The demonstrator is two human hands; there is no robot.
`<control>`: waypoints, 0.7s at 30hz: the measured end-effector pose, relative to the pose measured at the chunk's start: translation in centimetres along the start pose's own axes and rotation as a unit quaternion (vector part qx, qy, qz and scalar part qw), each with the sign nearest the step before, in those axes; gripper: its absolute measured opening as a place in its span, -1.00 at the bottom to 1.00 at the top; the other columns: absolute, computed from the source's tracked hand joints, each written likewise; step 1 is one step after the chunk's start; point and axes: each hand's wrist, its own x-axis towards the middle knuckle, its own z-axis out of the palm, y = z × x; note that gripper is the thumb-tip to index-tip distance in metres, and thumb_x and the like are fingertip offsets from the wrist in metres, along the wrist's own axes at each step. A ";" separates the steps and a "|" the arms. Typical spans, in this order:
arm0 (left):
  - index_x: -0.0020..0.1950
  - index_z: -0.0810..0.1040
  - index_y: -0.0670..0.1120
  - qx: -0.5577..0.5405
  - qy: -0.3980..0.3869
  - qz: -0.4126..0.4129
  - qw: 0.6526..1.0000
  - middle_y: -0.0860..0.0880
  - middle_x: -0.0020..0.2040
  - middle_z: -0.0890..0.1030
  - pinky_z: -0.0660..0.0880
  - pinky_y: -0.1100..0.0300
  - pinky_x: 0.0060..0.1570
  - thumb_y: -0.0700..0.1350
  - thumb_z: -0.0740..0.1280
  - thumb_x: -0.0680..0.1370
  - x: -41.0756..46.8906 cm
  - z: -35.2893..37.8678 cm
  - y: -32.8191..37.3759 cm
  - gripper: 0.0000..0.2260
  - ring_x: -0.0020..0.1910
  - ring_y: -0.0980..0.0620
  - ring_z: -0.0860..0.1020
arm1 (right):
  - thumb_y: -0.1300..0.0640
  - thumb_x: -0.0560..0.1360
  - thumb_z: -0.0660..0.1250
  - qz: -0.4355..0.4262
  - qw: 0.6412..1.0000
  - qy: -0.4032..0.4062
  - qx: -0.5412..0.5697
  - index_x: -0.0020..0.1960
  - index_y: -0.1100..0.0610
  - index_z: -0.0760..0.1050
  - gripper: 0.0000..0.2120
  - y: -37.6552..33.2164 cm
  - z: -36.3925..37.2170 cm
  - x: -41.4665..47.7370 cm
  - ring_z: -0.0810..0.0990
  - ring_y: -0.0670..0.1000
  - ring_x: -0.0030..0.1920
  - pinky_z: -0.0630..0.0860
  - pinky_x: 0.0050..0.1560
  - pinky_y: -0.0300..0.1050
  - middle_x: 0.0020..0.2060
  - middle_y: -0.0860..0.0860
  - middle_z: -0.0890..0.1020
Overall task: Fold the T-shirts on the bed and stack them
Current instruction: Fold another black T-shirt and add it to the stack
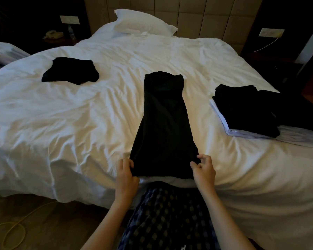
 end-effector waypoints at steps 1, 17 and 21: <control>-0.14 0.35 -0.11 0.017 0.006 -0.004 1.000 -0.02 -0.16 0.33 0.24 0.21 -0.24 -0.47 0.20 0.23 -0.1 -0.1 0.2 -0.66 -0.23 0.02 0.30 | 0.29 0.53 0.28 -0.001 1.000 -0.009 0.006 0.15 0.19 0.37 -0.78 -0.1 0.0 -0.1 0.39 -0.01 -0.43 0.35 -0.42 -0.26 -0.43 0.04 0.42; 0.32 0.41 -0.25 -0.355 0.026 -0.423 0.833 -0.25 0.12 0.53 0.58 0.22 -0.24 -0.50 -0.04 0.53 -0.6 0.7 5.3 -0.55 0.03 -0.21 0.54 | 0.16 0.53 0.33 -0.047 0.998 0.025 0.041 0.06 0.21 0.54 -0.84 -0.8 0.9 0.6 0.49 -0.04 -0.25 0.40 -0.27 -0.28 -0.29 -0.01 0.53; 0.17 0.46 -0.25 -0.361 0.048 -0.382 0.849 -0.21 -0.21 0.53 0.52 0.28 -0.51 -0.54 -0.08 0.48 -0.1 -0.1 5.7 -0.54 -0.30 -0.14 0.53 | 0.16 0.52 0.34 -0.070 0.993 0.067 0.065 -0.04 0.18 0.55 -0.91 -0.4 0.6 0.7 0.45 -0.01 -0.37 0.36 -0.42 -0.39 -0.38 0.04 0.52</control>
